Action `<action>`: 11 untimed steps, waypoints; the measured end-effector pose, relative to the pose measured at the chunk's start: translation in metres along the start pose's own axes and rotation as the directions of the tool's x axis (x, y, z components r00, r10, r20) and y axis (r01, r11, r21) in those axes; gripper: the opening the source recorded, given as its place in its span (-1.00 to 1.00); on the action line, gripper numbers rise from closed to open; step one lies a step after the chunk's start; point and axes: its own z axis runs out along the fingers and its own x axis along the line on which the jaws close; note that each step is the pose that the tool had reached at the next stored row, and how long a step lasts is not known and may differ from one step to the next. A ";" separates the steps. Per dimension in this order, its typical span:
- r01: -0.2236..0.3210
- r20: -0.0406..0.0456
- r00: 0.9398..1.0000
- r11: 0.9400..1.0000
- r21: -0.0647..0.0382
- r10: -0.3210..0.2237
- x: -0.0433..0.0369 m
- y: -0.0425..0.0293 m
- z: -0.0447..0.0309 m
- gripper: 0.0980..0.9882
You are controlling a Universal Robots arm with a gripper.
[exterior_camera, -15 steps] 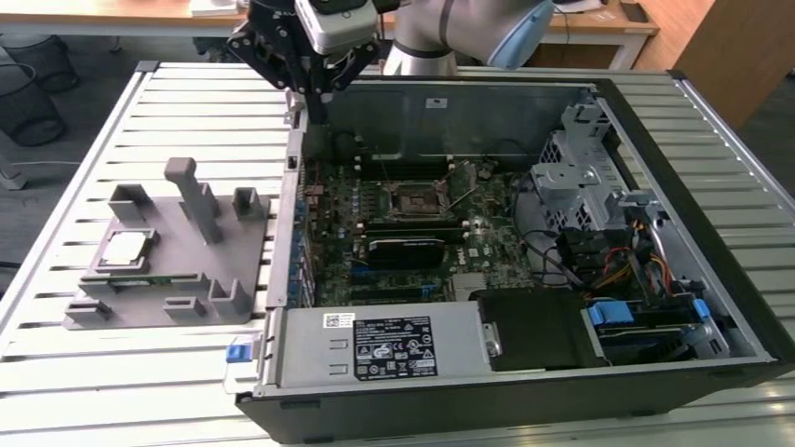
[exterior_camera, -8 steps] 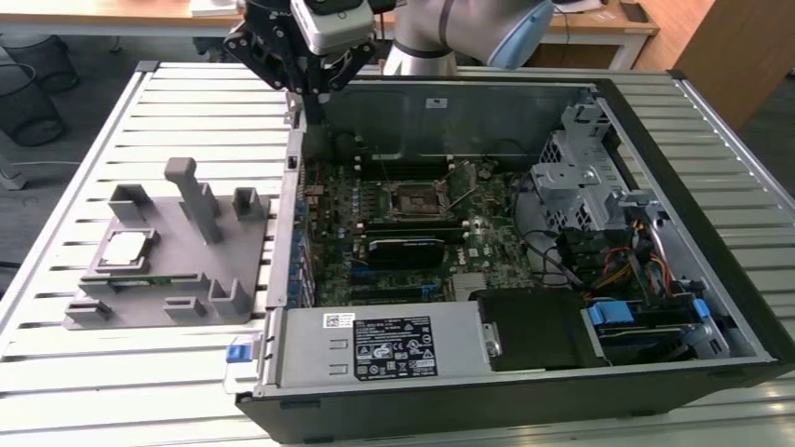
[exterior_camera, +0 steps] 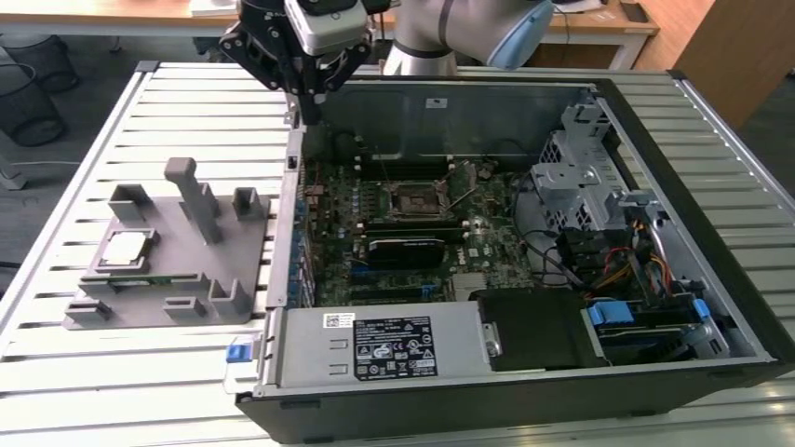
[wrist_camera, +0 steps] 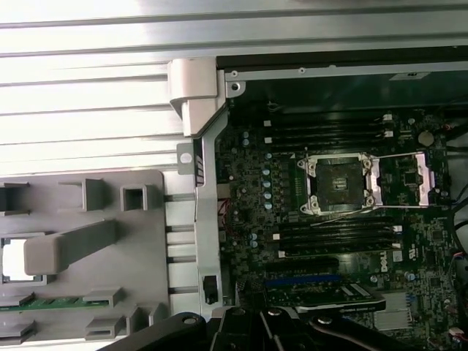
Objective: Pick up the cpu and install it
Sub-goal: 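Reach for the cpu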
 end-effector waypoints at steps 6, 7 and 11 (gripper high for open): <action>0.000 0.000 1.000 1.000 0.000 0.000 0.0028 -0.0002 0.0004 -0.98; 0.000 -0.001 1.000 1.000 0.000 0.000 0.0032 -0.0003 0.0004 -0.98; 0.000 -0.001 1.000 1.000 0.000 0.000 0.0050 -0.0004 0.0007 -0.98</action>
